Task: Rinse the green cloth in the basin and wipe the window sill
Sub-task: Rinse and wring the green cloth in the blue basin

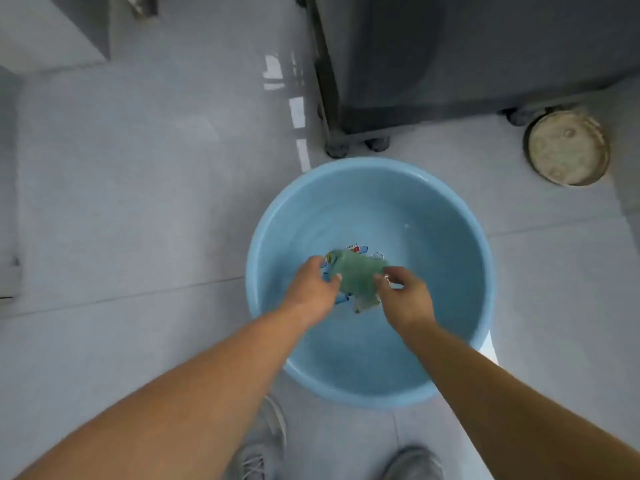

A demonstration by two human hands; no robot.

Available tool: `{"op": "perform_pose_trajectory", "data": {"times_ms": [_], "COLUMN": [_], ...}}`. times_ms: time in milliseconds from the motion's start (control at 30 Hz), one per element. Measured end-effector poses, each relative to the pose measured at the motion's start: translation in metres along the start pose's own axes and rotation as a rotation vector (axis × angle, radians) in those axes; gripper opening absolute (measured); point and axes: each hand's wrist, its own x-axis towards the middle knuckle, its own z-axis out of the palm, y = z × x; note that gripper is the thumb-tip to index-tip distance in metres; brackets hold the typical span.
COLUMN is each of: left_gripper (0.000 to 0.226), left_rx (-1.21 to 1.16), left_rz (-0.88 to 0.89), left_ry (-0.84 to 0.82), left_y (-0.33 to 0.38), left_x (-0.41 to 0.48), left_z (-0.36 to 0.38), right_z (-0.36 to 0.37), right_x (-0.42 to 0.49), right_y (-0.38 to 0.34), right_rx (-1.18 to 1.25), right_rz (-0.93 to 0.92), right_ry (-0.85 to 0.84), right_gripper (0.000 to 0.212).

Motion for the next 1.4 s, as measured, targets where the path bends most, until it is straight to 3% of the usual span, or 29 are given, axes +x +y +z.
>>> {"op": "perform_pose_trajectory", "data": {"times_ms": [133, 233, 333, 433, 567, 633, 767, 900, 1100, 1300, 1400], "left_gripper": [0.041, 0.033, 0.014, 0.023, 0.022, 0.02, 0.015, 0.035, 0.057, 0.053, 0.047], "left_rx": [-0.038, -0.076, -0.153, -0.487, -0.776, -0.712, -0.259, -0.031, -0.049, -0.053, -0.23], "left_rz": [0.05, 0.037, -0.032, -0.17, -0.177, -0.094, 0.161, 0.119, 0.097, 0.103, 0.008], "left_ry": [0.096, 0.073, 0.021, -0.075, -0.197, -0.159, 0.054, 0.081, 0.098, 0.118, 0.077], "left_y": [-0.006, -0.011, -0.009, -0.006, 0.0, 0.005, 0.014, 0.016, 0.019, 0.02, 0.017], "left_x": [0.045, 0.053, 0.05, 0.032, 0.003, -0.007, -0.007, -0.002, -0.002, 0.002, 0.002], "left_z": [0.026, 0.043, 0.048, 0.041, 0.032, 0.034, 0.036, 0.041, 0.055, 0.06, 0.058], "right_z": [0.027, 0.042, 0.049, 0.037, 0.022, 0.022, 0.023, 0.022, 0.028, 0.027, 0.023], "right_x": [0.041, 0.049, 0.048, 0.033, 0.012, 0.002, -0.006, -0.005, 0.0, 0.009, 0.011], "right_y": [0.016, 0.026, 0.026, 0.023, 0.02, 0.013, -0.001, -0.009, -0.012, -0.008, -0.006], "right_rx": [-0.114, -0.04, 0.273, 0.632, 0.635, 0.531, 0.303, 0.378, 0.488, 0.474, 0.509], "right_rz": [-0.097, -0.059, 0.148, 0.311, 0.219, 0.174, 0.049, 0.08, 0.06, 0.116, 0.141], "right_ry": [0.12, 0.152, -0.019, -0.221, -0.283, -0.284, -0.162, -0.188, -0.213, -0.238, -0.285], "right_gripper": [0.035, 0.03, 0.007, 0.015, 0.025, 0.027, 0.037, 0.042, 0.054, 0.048, 0.049]}}
